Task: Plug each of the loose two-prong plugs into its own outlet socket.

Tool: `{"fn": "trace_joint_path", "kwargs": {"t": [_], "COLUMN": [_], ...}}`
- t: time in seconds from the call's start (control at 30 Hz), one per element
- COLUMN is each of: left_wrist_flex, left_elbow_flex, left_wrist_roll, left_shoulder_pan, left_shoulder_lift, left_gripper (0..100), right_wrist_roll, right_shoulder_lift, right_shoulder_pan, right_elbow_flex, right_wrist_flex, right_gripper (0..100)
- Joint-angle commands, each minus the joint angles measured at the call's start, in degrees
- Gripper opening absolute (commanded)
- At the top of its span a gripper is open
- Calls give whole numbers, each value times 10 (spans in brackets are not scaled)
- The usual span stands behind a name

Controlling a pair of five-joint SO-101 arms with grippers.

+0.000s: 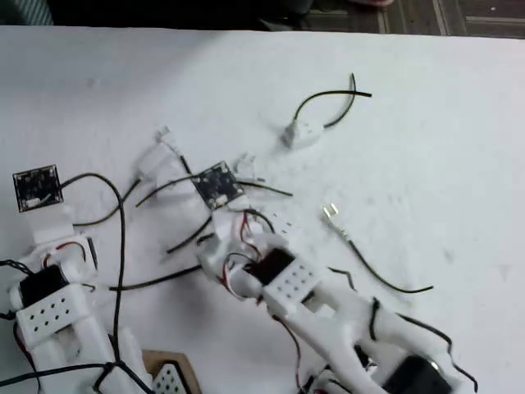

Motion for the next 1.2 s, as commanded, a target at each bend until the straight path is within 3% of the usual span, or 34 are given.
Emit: {"fn": "trace_joint_path", "kwargs": {"t": [0.0, 0.3, 0.67, 0.93, 1.17], "left_wrist_flex": [-11, -11, -11, -11, -11], "left_elbow_flex": [-24, -24, -24, -24, -24], "left_wrist_roll": [3, 2, 2, 1, 1], "left_shoulder_pan": [6, 6, 6, 6, 6], "left_shoulder_lift": [-7, -7, -7, -5, -5], "left_gripper": [68, 68, 68, 68, 69], "right_wrist_roll": [-6, -6, -6, -32, -12], "right_shoulder_lift": [-114, -237, -239, -238, -237], "right_shoulder_pan": [12, 114, 371, 439, 458], "right_elbow_flex": [-12, -11, -9, 4, 33], "right_wrist_flex": [97, 249, 356, 362, 344], "right_gripper": [19, 18, 22, 172, 172]}}
